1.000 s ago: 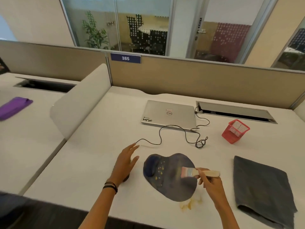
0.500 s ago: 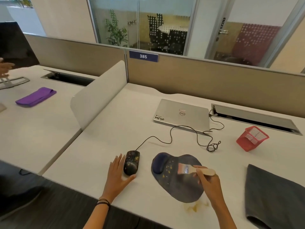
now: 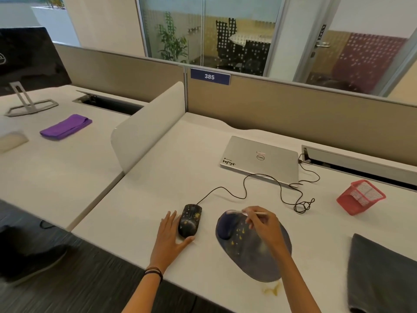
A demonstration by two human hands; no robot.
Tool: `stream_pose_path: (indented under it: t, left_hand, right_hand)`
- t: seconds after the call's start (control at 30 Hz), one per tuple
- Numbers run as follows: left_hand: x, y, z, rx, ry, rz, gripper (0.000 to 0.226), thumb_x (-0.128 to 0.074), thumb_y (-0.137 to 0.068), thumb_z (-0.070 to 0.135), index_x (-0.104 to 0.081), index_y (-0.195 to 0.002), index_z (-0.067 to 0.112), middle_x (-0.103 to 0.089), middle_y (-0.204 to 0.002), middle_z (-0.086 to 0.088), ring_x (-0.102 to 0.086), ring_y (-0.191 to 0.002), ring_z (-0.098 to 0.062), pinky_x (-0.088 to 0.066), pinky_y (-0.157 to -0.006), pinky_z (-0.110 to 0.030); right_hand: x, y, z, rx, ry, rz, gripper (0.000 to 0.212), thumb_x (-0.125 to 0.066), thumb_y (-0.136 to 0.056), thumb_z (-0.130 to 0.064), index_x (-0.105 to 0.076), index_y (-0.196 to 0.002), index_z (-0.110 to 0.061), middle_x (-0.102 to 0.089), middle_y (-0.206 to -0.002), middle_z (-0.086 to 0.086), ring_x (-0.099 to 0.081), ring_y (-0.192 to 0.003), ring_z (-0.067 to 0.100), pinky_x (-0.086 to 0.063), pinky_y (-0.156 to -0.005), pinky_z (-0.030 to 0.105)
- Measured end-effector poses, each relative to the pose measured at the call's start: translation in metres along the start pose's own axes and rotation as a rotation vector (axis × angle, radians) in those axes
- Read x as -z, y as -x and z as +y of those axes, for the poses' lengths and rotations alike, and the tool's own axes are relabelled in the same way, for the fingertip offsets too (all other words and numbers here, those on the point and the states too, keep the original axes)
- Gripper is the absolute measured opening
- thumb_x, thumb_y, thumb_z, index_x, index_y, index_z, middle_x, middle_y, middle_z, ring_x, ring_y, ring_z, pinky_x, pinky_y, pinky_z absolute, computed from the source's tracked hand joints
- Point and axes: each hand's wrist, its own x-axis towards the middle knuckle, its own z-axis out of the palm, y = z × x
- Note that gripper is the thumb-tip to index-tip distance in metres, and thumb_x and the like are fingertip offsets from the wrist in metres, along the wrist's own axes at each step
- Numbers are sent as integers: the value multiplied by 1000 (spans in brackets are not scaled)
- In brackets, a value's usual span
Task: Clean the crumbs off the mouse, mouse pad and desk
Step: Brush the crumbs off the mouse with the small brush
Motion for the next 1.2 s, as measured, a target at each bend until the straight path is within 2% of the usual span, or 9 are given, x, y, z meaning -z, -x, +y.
stream_pose_path:
  t: [0.1, 0.23, 0.37, 0.53, 0.67, 0.8, 0.97, 1.1, 1.2]
  left_hand:
    - [-2, 0, 1, 45, 0, 21, 104, -23, -71, 86, -21, -149, 17, -16, -159, -2, -1, -146, -12, 0, -118, -30]
    - [-4, -1, 2, 47, -15, 29, 100, -23, -74, 82, -23, -149, 16, -16, -159, -1, -2, -147, -13, 1, -118, -29]
    - [-5, -1, 2, 36, -29, 42, 100, -20, -74, 83, -26, -148, 16, -18, -158, -1, -4, -147, -15, 0, -119, -30]
    - [-7, -2, -1, 54, -41, 37, 89, -33, -80, 75, -23, -148, 20, -16, -159, 2, -2, -147, -13, 2, -118, -28]
    - [-9, -3, -3, 48, -50, 41, 85, -39, -82, 71, -21, -149, 21, -13, -159, 3, 5, -145, -7, 3, -118, -27]
    - [-10, -4, -3, 43, -47, 50, 85, -40, -83, 70, -23, -149, 20, -15, -159, 2, 4, -144, -6, 3, -118, -28]
    - [-10, -4, -3, 42, -59, 48, 83, -42, -84, 68, -23, -149, 19, -15, -159, 3, -1, -147, -10, 3, -119, -26]
    - [-10, -3, -4, 51, -47, 39, 84, -41, -83, 70, -22, -149, 20, -15, -159, 4, -3, -148, -11, 3, -119, -26]
    - [-10, -3, -4, 51, -42, 35, 84, -42, -84, 68, -21, -149, 20, -15, -159, 4, -5, -148, -12, 3, -119, -26]
  right_hand:
    - [-19, -8, -9, -14, -27, 4, 15, -54, -92, -20, -69, -93, -20, -67, -71, -5, -61, -59, 5, -47, -55, 9]
    - [-44, -14, -7, -54, -114, 91, 15, -58, -91, -15, -67, -103, -15, -71, -77, 2, -65, -66, 12, -53, -67, 22]
    - [-66, -21, -6, -138, -206, 14, 15, -57, -91, -14, -67, -102, -14, -73, -81, 1, -67, -68, 10, -53, -61, 18]
    - [-86, -27, -6, -212, -292, -39, 15, -56, -92, -13, -69, -99, -17, -74, -83, 2, -69, -73, 11, -52, -61, 19]
    - [-91, -28, 0, -248, -240, -30, 16, -55, -92, -11, -69, -99, -12, -73, -82, 6, -68, -72, 14, -49, -63, 17]
    - [-92, -32, 0, -213, -178, 77, 16, -52, -92, -10, -66, -95, -18, -71, -79, 3, -66, -67, 9, -49, -59, 10]
    - [-93, -35, 0, -236, -192, -2, 14, -55, -91, -11, -67, -97, -13, -72, -78, 4, -65, -62, 7, -48, -57, 11]
    - [-93, -37, 3, -221, -181, 84, 15, -52, -93, -10, -66, -99, -13, -70, -77, 2, -64, -64, 11, -50, -60, 14]
    - [-92, -36, 2, -257, -215, 16, 11, -59, -91, -19, -70, -89, -15, -73, -71, -2, -65, -60, 8, -48, -60, 17]
